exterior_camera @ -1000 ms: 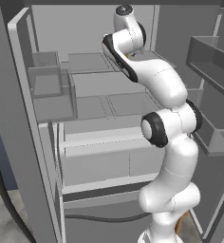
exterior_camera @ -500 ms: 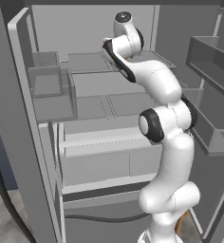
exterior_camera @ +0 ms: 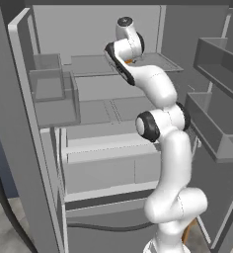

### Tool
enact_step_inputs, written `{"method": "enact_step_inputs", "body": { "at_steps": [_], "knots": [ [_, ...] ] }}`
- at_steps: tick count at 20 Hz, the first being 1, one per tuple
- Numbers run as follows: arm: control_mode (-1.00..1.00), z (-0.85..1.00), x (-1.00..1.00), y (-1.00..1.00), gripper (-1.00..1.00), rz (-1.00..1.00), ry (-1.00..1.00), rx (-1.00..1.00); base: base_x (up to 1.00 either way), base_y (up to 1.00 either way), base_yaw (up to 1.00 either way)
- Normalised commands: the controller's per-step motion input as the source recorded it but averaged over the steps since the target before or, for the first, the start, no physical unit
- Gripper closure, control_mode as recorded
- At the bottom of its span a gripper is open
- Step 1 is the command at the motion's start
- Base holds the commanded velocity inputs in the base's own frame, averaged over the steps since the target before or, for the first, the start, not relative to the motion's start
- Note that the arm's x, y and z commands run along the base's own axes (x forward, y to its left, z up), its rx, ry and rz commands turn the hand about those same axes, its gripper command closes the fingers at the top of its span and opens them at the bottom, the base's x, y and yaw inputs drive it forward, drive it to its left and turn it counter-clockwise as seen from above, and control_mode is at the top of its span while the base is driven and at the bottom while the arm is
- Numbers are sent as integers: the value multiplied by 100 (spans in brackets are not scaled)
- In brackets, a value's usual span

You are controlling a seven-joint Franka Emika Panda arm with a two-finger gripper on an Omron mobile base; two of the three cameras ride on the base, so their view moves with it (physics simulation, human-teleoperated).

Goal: Pick the cheese from the fridge and the cheese grater from the cabinet and place them next to the salad bowl.

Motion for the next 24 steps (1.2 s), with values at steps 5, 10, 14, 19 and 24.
{"method": "enact_step_inputs", "body": {
  "at_steps": [5, 10, 14, 19, 24],
  "knots": [
    [-100, 13, 43, 10, -100, -2, 15, -6, 0, 0, 0],
    [-100, 14, 26, 9, -100, -2, 8, -8, 0, 0, 0],
    [-100, 20, 20, -1, -100, -1, 5, -8, 0, 0, 0],
    [-100, 16, 25, -34, -100, -4, 16, -1, 0, 0, 0],
    [-100, 2, 13, -6, -100, 1, 9, 1, 0, 0, 0]
  ]
}}
